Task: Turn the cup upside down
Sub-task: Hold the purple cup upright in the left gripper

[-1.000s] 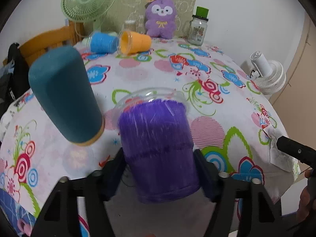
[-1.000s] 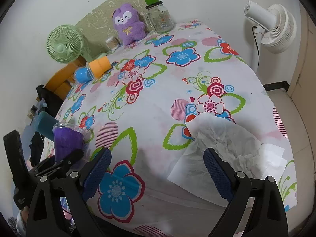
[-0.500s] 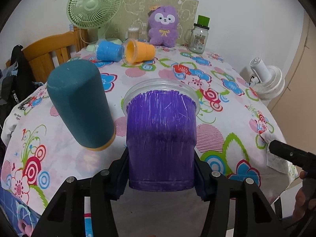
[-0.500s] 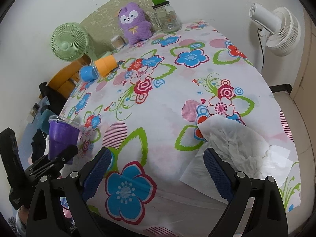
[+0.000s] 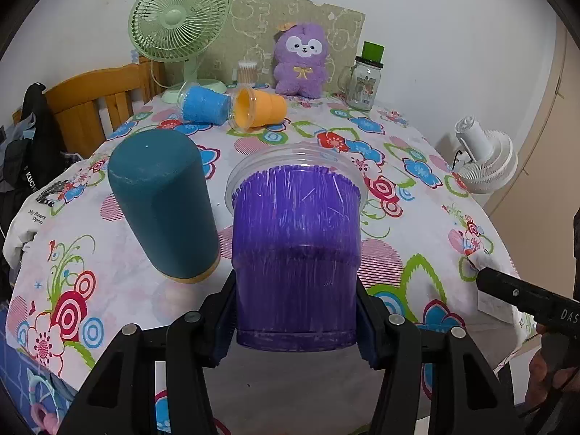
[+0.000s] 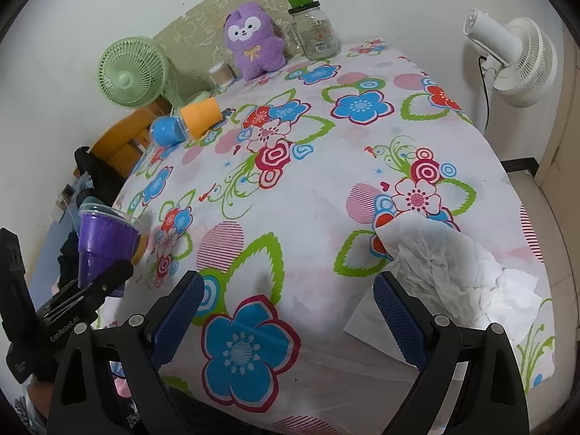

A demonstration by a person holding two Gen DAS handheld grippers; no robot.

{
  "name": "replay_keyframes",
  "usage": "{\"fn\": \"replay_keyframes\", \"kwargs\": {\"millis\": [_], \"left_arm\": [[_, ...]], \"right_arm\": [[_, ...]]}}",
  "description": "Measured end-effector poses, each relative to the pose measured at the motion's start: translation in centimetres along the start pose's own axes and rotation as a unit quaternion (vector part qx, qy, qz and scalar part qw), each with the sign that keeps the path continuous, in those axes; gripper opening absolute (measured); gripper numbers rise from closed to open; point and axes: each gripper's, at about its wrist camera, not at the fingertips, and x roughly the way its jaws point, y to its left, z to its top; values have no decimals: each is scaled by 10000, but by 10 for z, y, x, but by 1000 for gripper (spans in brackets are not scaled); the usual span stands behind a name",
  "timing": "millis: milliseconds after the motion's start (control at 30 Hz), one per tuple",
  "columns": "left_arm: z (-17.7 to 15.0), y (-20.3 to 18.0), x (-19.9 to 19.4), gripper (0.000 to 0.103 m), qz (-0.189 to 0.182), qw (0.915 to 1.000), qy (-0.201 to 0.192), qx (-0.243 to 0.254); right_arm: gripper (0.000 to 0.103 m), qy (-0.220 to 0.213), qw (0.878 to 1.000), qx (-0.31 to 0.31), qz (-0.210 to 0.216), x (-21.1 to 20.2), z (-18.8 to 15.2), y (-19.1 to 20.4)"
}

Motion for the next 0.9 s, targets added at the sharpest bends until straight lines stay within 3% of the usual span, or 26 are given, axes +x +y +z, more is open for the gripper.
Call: {"fn": "replay_keyframes", "kwargs": {"millis": [900], "left_arm": [[1,1,-4,58,-17,10000,-21,-56]], "right_arm": [[96,96,9999,-58,32,8,-1,8]]}}
